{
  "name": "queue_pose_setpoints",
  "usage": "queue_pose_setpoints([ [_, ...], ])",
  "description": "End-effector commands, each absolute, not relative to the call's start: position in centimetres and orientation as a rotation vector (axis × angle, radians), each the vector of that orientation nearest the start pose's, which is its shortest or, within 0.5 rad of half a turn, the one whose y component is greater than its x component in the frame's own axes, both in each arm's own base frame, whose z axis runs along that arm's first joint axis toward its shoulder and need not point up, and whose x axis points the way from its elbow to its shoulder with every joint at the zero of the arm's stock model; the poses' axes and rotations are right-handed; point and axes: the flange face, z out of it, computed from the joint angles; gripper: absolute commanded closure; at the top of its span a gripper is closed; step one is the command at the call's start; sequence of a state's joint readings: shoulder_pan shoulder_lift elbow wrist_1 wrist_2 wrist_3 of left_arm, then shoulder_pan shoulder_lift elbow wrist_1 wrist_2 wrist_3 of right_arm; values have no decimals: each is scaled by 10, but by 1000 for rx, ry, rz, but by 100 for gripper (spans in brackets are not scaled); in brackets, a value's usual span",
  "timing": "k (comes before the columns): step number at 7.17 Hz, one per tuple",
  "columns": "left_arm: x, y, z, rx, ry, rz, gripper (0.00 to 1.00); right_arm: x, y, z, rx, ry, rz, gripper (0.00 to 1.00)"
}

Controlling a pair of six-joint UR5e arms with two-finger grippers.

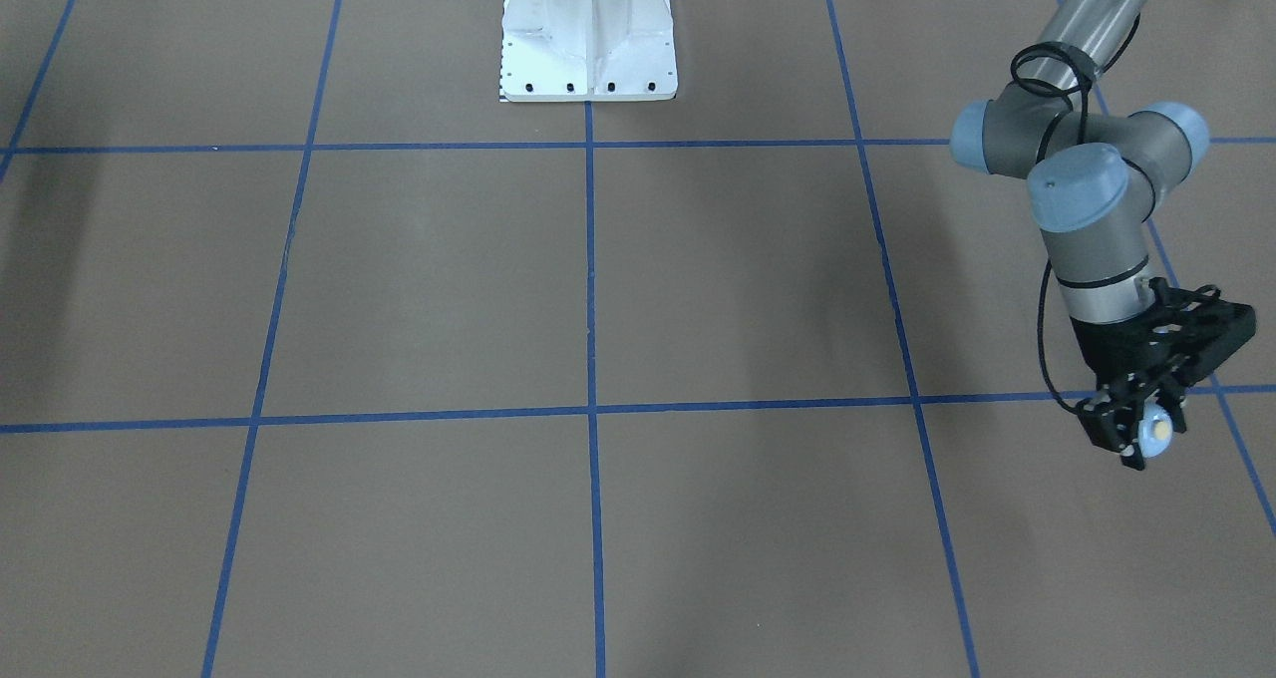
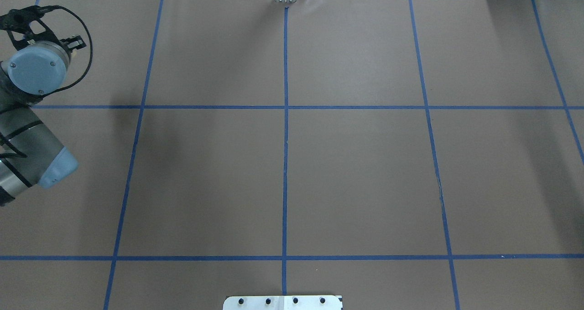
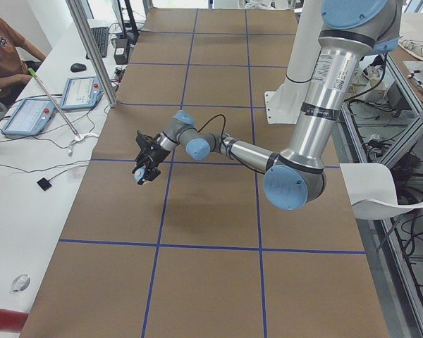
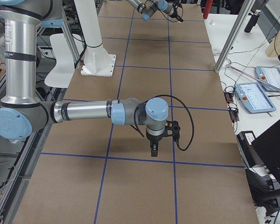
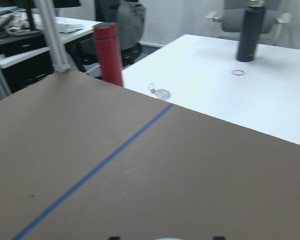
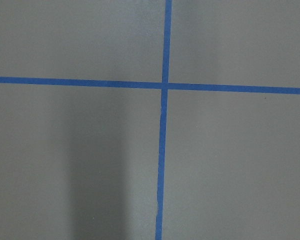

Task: Place and press bell with both arms
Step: 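Carry the bell with the left gripper toward the table centre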

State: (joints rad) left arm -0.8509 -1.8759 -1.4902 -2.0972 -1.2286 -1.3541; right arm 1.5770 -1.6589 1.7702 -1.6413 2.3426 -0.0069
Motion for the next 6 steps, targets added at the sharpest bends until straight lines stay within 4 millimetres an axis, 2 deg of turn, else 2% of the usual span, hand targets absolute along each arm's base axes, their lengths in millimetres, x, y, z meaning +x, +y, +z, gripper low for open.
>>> queue_pose_setpoints([
  [1,383,-567,413,785,768,-587,100,66,-455,608,48,-774,-19,0],
  [2,441,-542,367,822,832,-474,100,66,-456,606,52,-776,-23,0],
  [3,472,-527,317,926,859,-348,100,65,-457,606,53,-777,-25,0],
  [4,500,-509,307,959,902,-267,100,64,-457,606,51,-779,-26,0],
  [5,529,-518,298,967,910,-248,100,64,-457,607,48,-779,-25,0],
  [6,571,-525,270,992,924,-229,100,63,-457,607,47,-779,-28,0],
])
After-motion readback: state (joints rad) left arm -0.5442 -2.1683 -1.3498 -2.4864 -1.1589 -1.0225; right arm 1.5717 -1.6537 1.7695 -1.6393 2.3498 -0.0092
